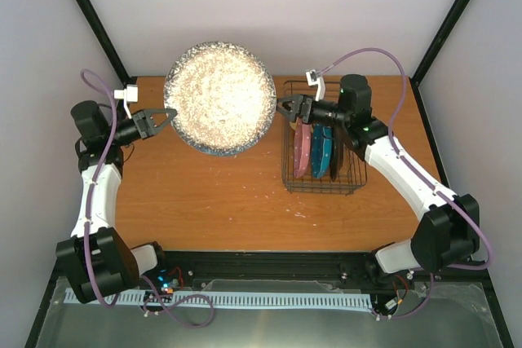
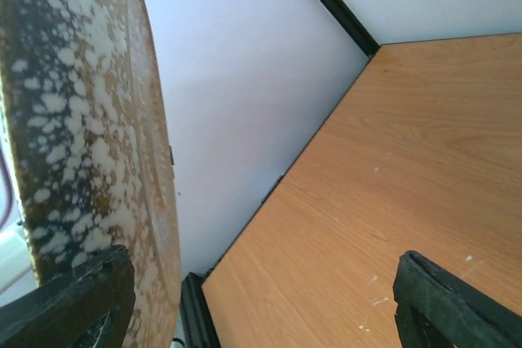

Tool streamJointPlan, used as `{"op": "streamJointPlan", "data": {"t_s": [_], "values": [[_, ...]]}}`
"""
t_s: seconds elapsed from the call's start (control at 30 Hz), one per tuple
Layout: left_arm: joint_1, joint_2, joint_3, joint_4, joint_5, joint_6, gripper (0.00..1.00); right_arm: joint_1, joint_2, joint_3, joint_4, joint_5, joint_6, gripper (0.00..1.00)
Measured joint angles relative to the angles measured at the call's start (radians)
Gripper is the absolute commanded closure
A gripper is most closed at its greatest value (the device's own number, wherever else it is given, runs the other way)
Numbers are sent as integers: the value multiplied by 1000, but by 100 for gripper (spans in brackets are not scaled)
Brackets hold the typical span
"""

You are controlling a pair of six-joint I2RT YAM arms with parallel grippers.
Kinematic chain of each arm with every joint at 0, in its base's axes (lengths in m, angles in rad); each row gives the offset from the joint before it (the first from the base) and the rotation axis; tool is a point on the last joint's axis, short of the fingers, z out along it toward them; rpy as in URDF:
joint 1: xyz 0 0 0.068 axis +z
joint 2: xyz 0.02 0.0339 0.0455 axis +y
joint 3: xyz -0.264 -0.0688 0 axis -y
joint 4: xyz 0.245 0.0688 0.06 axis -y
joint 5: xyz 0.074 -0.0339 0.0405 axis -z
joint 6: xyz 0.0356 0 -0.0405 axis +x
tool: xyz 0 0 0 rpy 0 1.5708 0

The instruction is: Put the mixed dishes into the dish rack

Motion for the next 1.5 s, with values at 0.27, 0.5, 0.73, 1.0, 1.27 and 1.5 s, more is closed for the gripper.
{"op": "streamJointPlan", "data": {"t_s": [0.27,0.5,0.73,1.0,1.27,1.5], "values": [[1,0,0,6,21,-4,99,-8,1,-35,107,-77,92,15],[1,2,8,-2,23,5,99,-9,-4,-37,92,-66,80,16],[-1,41,85,-18,3,31,99,-50,-99,-47,-33,-29,-12,15],[-1,102,158,-21,-41,35,99,-89,-177,-84,-41,-63,-26,16],[-1,105,158,-16,-38,32,99,-89,-103,-106,68,-122,47,16],[-1,104,141,7,-35,20,99,-87,-42,-110,251,-171,164,22]]}}
